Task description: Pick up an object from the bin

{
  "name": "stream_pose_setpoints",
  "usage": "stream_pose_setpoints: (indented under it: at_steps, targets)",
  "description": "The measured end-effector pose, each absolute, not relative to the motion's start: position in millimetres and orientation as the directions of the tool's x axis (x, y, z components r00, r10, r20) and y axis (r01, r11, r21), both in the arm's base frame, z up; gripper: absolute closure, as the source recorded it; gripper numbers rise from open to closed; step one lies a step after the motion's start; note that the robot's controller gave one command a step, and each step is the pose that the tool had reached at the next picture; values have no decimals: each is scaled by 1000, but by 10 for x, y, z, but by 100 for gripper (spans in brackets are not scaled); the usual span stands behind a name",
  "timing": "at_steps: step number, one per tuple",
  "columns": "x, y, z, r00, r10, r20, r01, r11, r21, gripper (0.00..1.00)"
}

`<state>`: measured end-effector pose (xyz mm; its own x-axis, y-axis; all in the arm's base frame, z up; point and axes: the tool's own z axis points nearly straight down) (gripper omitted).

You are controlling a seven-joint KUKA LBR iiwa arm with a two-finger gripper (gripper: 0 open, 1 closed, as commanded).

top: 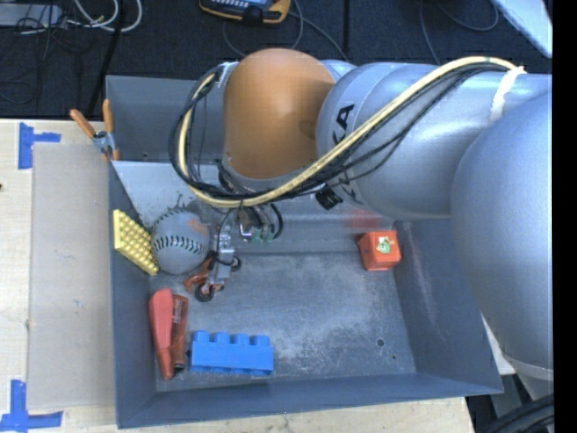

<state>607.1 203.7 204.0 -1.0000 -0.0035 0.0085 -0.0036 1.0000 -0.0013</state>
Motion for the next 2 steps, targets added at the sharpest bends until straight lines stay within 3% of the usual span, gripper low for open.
stream_pose_setpoints:
  at_steps: [1,2]
  targets:
    - [6086,2028,2093,-1000,0,1,0,1000,0,0]
    - [6047,2023,1738,-999,-54,-3,-54,999,1,0]
